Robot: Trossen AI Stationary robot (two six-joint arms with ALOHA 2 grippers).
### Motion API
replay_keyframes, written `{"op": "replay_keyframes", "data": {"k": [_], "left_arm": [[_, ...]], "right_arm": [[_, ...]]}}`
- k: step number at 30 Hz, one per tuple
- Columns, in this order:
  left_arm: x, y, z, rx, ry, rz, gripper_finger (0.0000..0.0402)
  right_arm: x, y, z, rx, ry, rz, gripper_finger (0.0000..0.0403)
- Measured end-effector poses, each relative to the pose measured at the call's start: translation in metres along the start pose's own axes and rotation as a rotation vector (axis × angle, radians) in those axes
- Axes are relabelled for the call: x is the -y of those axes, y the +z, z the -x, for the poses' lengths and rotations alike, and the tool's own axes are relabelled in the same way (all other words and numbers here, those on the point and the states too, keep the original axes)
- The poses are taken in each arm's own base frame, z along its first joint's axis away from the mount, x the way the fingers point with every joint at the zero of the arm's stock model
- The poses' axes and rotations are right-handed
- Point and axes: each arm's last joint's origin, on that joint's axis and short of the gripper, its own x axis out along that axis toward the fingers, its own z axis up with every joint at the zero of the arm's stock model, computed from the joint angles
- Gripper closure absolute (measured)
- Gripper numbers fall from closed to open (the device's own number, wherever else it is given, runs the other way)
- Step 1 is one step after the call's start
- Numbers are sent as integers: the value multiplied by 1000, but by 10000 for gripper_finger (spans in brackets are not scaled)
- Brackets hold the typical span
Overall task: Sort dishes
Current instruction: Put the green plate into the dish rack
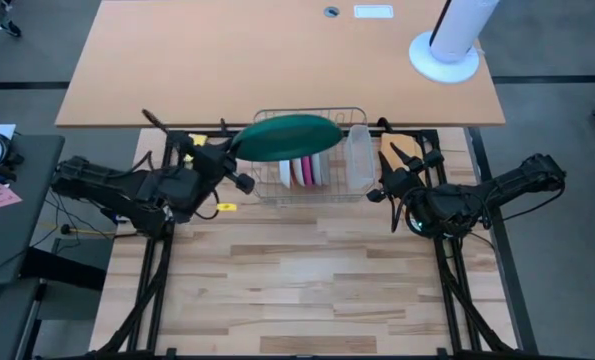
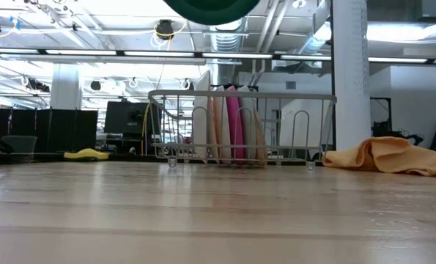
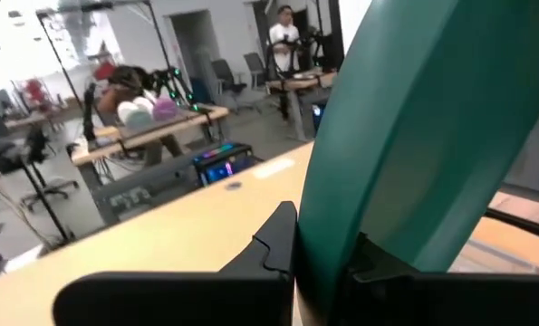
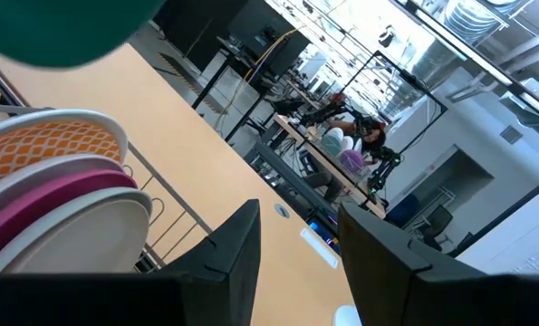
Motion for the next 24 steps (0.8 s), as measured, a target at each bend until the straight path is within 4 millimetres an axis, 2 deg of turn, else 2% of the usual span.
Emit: {"op": "replay_keyframes", "data": {"k": [5,16,24], "left_arm": [[-2,-7,-10,-25,9,9,394],[-17,-10,-47,-36,5,7,392],[-18,-9,-50,-32,3,-19,390]], "right_arm": [[0,0,0,0,0,0,255],[-1,0,0,6,6,0,255],[-3,3,3,79,89,-39,255]]}}
